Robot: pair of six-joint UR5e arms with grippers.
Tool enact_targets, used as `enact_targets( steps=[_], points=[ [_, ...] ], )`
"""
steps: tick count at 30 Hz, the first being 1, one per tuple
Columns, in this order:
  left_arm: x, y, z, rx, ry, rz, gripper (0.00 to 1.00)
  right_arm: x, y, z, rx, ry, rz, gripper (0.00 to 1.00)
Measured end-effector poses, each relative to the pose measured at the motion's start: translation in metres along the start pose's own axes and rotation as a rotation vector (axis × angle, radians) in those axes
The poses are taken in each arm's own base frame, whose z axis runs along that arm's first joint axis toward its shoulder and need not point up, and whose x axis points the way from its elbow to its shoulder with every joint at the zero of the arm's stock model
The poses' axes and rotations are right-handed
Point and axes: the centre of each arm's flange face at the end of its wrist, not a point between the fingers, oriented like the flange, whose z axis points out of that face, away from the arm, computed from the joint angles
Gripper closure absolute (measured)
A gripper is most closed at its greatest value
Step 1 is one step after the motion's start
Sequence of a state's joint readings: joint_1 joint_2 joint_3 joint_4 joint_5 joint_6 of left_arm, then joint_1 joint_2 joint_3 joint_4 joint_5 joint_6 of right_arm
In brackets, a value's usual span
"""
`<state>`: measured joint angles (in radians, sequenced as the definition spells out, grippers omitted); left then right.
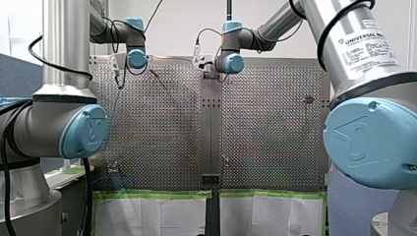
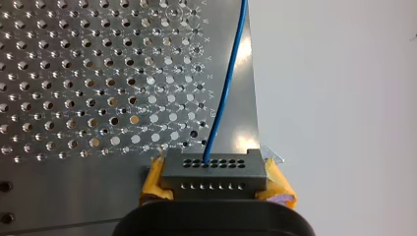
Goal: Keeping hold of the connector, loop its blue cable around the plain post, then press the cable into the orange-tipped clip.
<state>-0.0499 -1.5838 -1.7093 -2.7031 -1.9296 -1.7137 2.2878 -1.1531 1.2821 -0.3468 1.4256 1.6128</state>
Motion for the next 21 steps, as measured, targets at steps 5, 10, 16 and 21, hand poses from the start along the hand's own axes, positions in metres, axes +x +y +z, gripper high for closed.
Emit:
enact_targets(
  steps=[5, 10, 16, 21],
  points=[
    [0.020, 0.016, 0.015, -0.005, 0.030, -0.003, 0.98, -0.012, 0.005, 0.009, -0.005, -0.006, 0.005, 1.00],
    [0.030, 0.030, 0.030, 0.005, 0.028, -0.014, 0.98, -0.024, 0.007, 0.016, -0.004, -0.014, 0.008, 1.00],
    [0.037, 0.035, 0.043, 0.042, 0.007, -0.042, 0.98, -0.029, 0.009, 0.021, -0.004, -0.012, 0.007, 1.00],
    [0.049, 0.036, 0.051, 0.082, 0.023, -0.045, 0.98, -0.036, 0.012, 0.025, -0.007, -0.015, 0.007, 1.00]
  ],
)
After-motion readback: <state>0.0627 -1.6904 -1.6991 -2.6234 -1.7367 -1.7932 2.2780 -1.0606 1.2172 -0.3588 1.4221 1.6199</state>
